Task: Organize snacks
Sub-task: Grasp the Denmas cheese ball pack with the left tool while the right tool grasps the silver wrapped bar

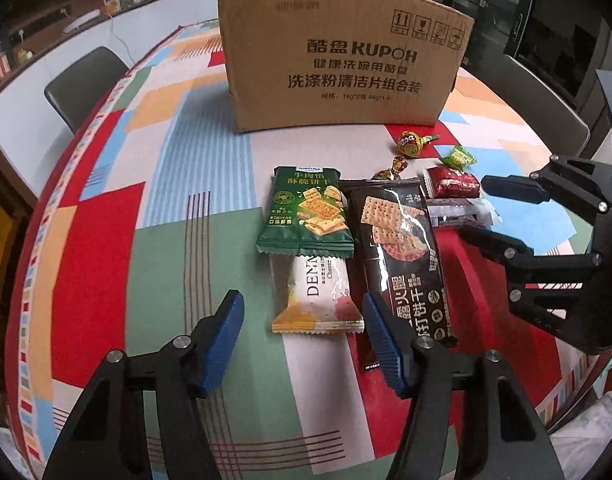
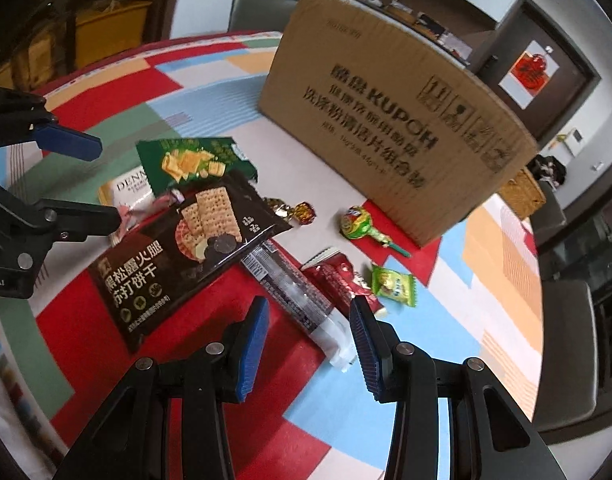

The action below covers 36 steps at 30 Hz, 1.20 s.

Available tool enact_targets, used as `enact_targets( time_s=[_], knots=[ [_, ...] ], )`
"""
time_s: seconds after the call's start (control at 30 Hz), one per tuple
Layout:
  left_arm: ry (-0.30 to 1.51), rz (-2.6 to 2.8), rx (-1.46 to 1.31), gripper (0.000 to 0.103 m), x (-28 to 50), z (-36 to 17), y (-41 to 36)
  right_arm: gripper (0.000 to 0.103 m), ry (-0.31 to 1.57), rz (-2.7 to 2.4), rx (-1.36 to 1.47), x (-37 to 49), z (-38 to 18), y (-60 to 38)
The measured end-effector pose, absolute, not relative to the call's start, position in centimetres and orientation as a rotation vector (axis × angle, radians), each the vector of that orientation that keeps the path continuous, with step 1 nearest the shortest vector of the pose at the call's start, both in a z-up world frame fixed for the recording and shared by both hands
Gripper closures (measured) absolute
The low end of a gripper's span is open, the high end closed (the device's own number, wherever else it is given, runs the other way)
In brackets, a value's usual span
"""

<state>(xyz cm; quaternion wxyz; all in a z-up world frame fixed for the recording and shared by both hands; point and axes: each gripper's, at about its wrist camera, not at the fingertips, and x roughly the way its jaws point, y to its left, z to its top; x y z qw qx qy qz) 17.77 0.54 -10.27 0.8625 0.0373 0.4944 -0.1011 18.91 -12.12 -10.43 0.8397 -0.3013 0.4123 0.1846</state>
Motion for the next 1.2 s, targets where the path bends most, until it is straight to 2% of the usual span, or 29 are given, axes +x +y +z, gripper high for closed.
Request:
enact_targets(
  time_s=[0.47,0.6,0.87,0.97,1.03,1.07,1.2],
  knots=[
    [1.059,-0.249,0.042,0.047,19.9,-11.1,-0.2,0.061,0.874,0.5,-0.624,20.4,-12.0,-11.9],
    [1.075,-0.251,0.022,0.049,20.4,-11.2,0.0,0.065,0.891,0.547,-0.595,21.2,-12.3,-11.7],
    [1.097,-0.267,-0.019,0.062,21.1,-11.7,0.1,0.065,0.992,0.623,-0.444,24.2,-12.5,-11.9],
    [1.106,-0.275,-0.035,0.065,21.2,-11.9,0.2,0.068,1.032,0.621,-0.376,24.7,-12.6,-12.2],
    [1.106,-0.277,-0.037,0.068,21.1,-11.9,0.3,0.079,1.04,0.607,-0.356,24.6,-12.6,-12.3],
    [1.105,-0.277,-0.037,0.07,21.0,-11.9,0.4,0.081,1.043,0.601,-0.352,24.3,-12.6,-12.2],
    [1.115,-0.299,-0.056,0.071,20.7,-11.8,0.5,0.082,1.061,0.558,-0.303,23.4,-12.6,-12.4]
  ],
)
